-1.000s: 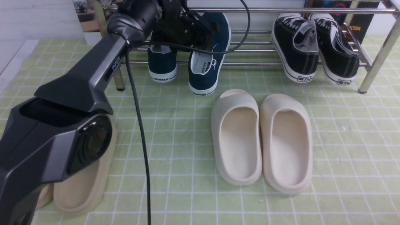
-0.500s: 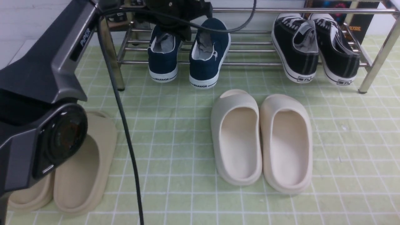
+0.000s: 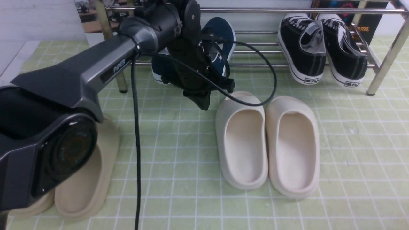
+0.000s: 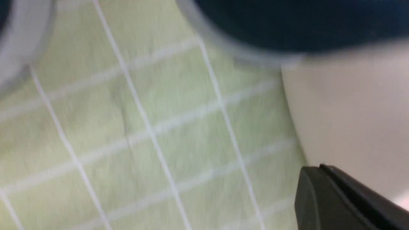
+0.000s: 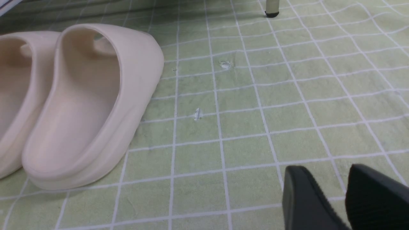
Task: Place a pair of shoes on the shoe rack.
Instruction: Use the left arm to put a shoe into the shoe rack
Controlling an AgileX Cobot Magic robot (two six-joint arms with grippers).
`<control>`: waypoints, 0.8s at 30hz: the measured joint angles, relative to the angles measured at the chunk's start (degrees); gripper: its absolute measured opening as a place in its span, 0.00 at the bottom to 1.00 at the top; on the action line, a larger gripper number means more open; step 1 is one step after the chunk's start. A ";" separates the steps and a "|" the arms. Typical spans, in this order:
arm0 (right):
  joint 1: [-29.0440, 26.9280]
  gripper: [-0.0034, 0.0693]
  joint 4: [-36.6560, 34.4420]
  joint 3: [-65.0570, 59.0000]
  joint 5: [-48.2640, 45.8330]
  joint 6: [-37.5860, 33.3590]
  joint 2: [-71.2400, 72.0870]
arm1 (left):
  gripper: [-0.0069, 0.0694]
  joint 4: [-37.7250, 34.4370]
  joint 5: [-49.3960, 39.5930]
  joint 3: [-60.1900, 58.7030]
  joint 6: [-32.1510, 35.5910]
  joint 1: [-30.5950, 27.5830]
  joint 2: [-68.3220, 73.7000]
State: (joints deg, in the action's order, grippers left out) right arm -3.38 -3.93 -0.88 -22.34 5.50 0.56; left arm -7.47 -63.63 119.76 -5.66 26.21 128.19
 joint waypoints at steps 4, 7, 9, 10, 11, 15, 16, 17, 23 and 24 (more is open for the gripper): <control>0.00 0.38 0.00 0.00 0.00 0.00 0.00 | 0.07 0.14 8.26 0.00 -0.32 -0.06 0.00; 0.00 0.38 0.00 0.00 0.00 0.00 0.00 | 0.07 -0.08 13.12 -0.36 -0.45 0.19 0.00; 0.00 0.38 0.00 0.00 0.00 0.00 0.00 | 0.07 -0.08 14.99 -0.41 -0.50 0.27 0.00; 0.00 0.38 0.00 0.00 0.00 0.00 0.00 | 0.07 -0.08 15.35 -0.41 -0.50 0.27 0.00; 0.00 0.38 0.00 0.00 0.00 0.00 0.00 | 0.07 0.06 15.47 -0.41 -0.50 0.27 -0.10; 0.00 0.38 0.00 0.00 0.00 0.00 0.00 | 0.07 1.12 12.26 -0.41 -0.50 0.27 -0.26; 0.00 0.38 0.00 0.00 0.00 0.00 0.00 | 0.07 1.16 10.32 -0.41 -0.45 0.27 -0.58; 0.00 0.38 0.00 0.00 0.00 0.00 0.00 | 0.07 1.16 8.56 -0.41 -0.34 0.21 -0.96; 0.00 0.38 0.00 0.00 0.00 0.00 0.00 | 0.07 1.23 -4.72 -0.41 2.76 0.10 -8.36; 0.00 0.38 0.00 0.00 0.00 0.00 0.00 | 0.07 1.18 -5.86 -0.41 3.41 0.02 -10.43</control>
State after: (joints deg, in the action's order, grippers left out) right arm -3.38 -3.93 -0.88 -22.34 5.50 0.56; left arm -6.29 -69.50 119.36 -2.26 26.23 117.76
